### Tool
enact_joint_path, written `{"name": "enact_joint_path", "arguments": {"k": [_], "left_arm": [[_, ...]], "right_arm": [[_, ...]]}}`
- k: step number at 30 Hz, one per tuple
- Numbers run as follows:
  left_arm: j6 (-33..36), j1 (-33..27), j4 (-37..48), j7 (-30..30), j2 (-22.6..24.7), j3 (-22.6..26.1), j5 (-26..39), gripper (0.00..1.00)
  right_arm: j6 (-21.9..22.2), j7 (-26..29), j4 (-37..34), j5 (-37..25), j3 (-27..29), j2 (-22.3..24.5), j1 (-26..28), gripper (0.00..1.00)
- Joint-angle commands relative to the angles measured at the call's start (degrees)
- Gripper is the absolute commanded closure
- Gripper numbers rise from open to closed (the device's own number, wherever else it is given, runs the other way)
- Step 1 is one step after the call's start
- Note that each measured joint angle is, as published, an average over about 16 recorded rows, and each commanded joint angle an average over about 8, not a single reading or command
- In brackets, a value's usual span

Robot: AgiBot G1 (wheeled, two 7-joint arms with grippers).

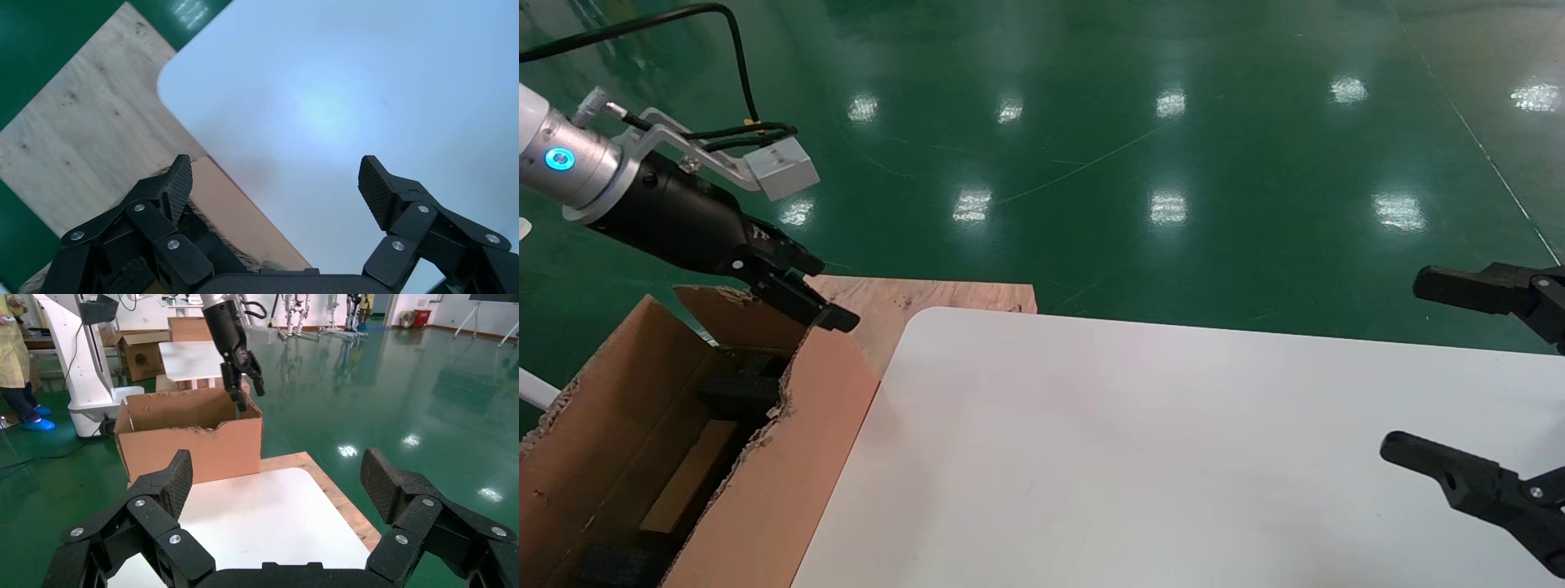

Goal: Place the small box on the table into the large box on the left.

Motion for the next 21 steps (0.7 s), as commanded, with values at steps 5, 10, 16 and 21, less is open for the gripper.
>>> {"name": "enact_joint_path", "arguments": {"k": [5,10,16,21], "left_arm": [[0.62,-0.39,-3.82,-0.06,-0.38,-1.66,-0.54,0.00],[1.00,3.78,-6.70,0.75,-0.92,-8.28,-0.52,0.00],[1.56,11.12,-11.32,2.16,-1.83,-19.64,-0.49,0.00],[2.03,17.26,-15.18,3.35,-2.59,-29.13,-0.46,0.00]], "right_arm": [[0.01,0.00,-0.01,0.01,0.00,0.00,0.00,0.00],[0.01,0.00,-0.01,0.01,0.00,0.00,0.00,0.00],[0.01,0.00,-0.01,0.01,0.00,0.00,0.00,0.00],[0.01,0.00,-0.01,0.01,0.00,0.00,0.00,0.00]]}}
